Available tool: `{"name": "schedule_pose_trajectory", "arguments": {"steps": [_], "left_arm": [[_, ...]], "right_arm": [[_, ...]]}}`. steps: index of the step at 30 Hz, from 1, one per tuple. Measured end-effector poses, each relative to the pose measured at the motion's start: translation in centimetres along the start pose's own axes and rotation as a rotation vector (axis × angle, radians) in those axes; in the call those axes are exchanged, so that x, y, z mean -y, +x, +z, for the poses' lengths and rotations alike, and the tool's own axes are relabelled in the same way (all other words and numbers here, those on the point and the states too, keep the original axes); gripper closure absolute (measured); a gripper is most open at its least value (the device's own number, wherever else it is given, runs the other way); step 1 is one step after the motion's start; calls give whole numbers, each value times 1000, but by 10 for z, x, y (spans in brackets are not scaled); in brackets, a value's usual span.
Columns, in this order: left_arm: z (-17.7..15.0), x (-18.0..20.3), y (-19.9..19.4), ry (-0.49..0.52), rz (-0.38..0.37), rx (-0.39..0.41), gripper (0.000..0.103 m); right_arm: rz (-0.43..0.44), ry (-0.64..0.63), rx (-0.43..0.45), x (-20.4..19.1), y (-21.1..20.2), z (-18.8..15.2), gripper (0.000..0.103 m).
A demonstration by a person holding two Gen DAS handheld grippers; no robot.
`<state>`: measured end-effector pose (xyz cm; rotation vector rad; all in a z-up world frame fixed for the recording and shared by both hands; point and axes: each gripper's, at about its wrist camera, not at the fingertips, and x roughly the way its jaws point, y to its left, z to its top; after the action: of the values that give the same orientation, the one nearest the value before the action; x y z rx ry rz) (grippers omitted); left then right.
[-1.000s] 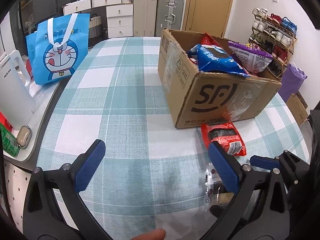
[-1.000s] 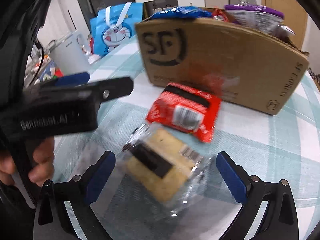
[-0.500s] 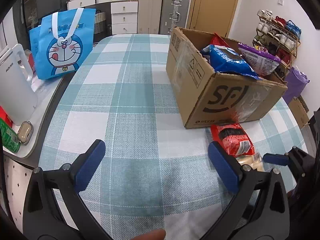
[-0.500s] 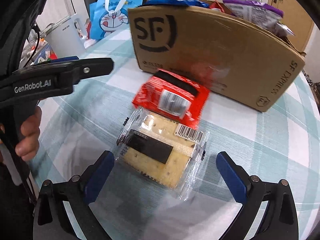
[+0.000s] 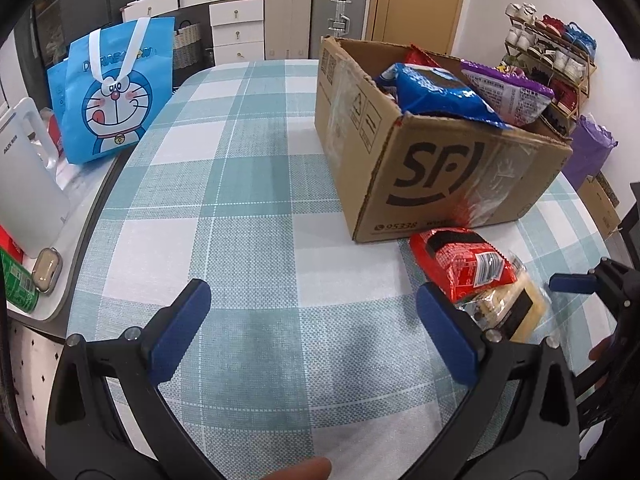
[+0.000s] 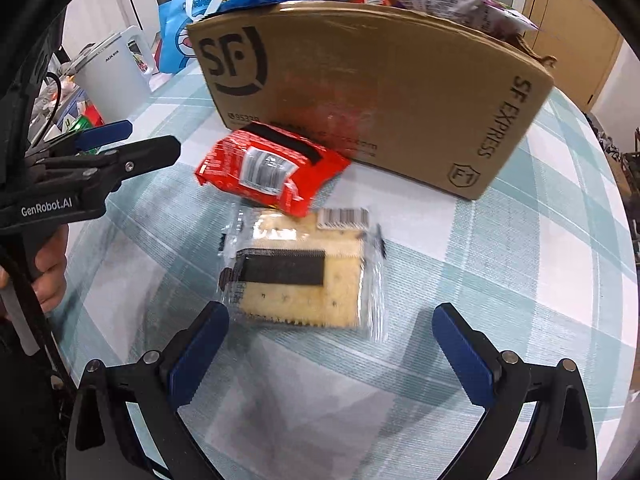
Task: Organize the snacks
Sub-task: 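Move the left tool to the red snack packet while the right tool approaches the cracker pack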
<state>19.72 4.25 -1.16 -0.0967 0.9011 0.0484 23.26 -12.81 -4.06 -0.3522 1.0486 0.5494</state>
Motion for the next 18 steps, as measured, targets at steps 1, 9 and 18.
{"name": "schedule_pose_trajectory", "arguments": {"steps": [1,9,18], "left_arm": [[0,1,0,4,0,-1,1],[-2,12,4,34,-9,-9,1],[-2,11,6,30,-16,-14,1]], "right_arm": [[-6,6,1,2,2,2,1],[3,-29,55,-9,2,0,1],[34,17,82,-10,3,5,3]]}}
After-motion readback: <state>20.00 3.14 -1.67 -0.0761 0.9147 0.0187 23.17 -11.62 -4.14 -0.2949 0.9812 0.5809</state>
